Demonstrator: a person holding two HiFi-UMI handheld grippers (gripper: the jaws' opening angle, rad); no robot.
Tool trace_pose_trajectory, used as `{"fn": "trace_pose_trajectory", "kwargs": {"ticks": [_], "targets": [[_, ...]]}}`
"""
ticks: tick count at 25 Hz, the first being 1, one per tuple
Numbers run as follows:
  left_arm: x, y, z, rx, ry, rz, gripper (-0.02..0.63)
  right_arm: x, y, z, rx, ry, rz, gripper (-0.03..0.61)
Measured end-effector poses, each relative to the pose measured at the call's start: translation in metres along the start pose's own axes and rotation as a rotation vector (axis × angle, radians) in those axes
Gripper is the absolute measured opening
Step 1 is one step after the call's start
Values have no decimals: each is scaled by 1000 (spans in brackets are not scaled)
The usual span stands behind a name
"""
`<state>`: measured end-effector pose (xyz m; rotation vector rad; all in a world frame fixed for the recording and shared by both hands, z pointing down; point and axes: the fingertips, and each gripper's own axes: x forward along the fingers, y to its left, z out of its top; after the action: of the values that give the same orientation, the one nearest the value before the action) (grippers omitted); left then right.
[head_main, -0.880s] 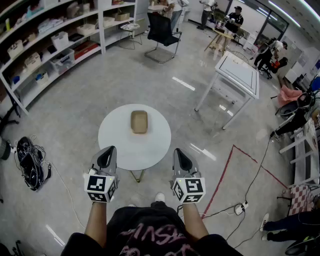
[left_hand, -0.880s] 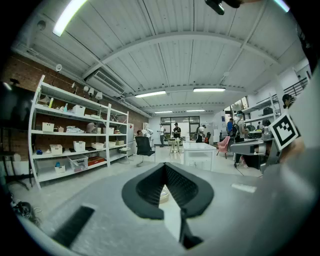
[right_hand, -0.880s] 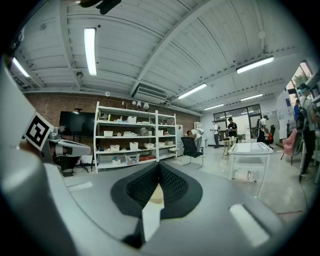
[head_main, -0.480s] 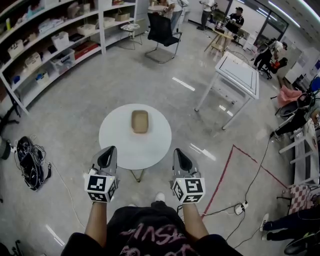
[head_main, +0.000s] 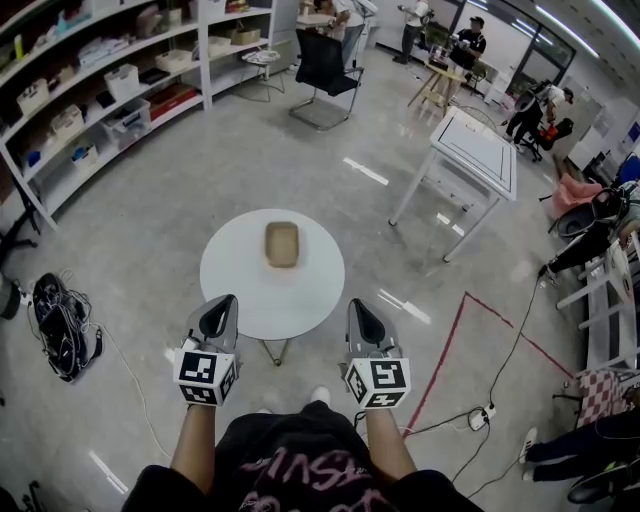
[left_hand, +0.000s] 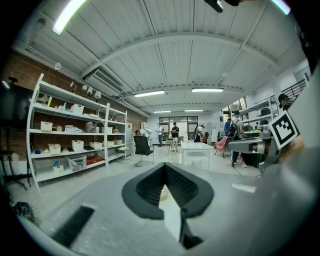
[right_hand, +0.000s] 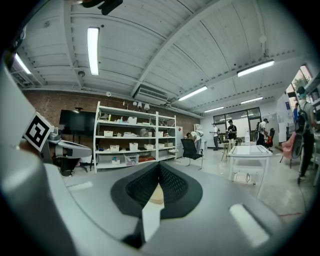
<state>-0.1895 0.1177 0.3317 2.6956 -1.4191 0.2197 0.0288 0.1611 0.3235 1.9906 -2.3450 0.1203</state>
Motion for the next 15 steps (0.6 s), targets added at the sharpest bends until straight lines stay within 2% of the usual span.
{"fn": "trace_pose_trajectory", "kwargs": {"ticks": [8,15], "targets": [[-4,3,-10,-21,28,-26,-3,-3,13,-2,-10,10,-1,9],[-3,6,-11,-31,14,-27,-3,0,10,2,-27,-3,-18,9]]}}
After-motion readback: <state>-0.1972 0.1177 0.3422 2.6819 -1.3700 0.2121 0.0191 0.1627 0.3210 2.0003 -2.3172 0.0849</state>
